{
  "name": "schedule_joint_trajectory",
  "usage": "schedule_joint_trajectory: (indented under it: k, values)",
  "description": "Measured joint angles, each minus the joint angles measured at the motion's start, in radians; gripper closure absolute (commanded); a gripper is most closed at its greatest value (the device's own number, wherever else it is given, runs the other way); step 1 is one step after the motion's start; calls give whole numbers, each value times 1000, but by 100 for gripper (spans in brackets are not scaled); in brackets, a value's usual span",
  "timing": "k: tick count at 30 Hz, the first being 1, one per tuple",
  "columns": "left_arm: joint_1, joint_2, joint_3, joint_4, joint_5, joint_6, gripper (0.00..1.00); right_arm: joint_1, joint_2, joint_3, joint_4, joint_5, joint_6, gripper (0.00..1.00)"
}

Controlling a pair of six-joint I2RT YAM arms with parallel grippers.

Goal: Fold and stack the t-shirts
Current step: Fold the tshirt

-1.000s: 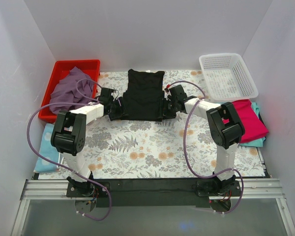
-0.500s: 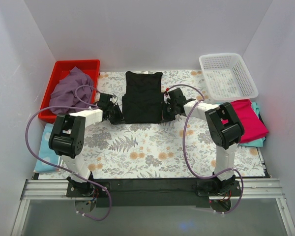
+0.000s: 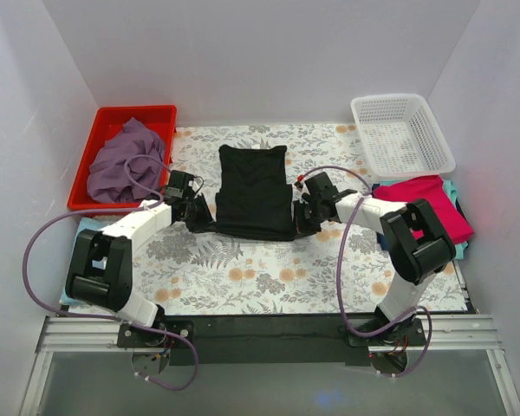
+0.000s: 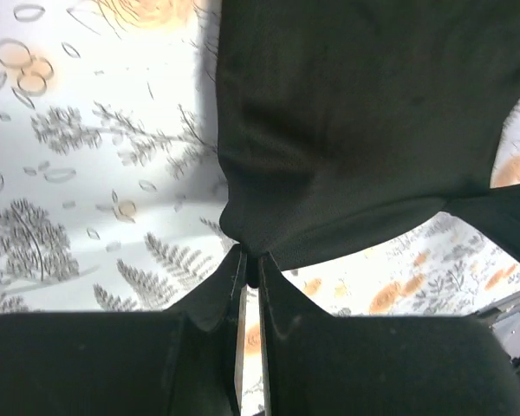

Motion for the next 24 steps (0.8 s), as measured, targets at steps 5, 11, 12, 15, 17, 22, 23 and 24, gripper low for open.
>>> schedule_joint_trajectory:
  k: [5,11,12,15,17,22,23,24]
  values:
    - [-37,-171,-41,-113,5,-44,100,11,-151,-36,-98,-6,-33,99]
    - [-90,-328,-39,-242,-13,-98,100,17,-315,-44,-209,-19,-51,99]
    - [-93,-341,-32,-259,-21,-103,100,19,-326,-43,-223,-21,-51,99]
    - [-96,-351,24,-303,-50,-117,100,25,-352,-21,-272,-25,-51,99]
    - [-97,-344,63,-311,-74,-123,100,25,-354,8,-290,-21,-52,99]
    - [-98,-285,204,-301,-162,-133,100,25,-343,130,-312,29,-69,99]
    - [-98,-267,234,-296,-183,-133,100,25,-332,164,-313,43,-74,99]
    - [-98,-246,262,-290,-202,-133,100,25,-320,193,-313,55,-79,99]
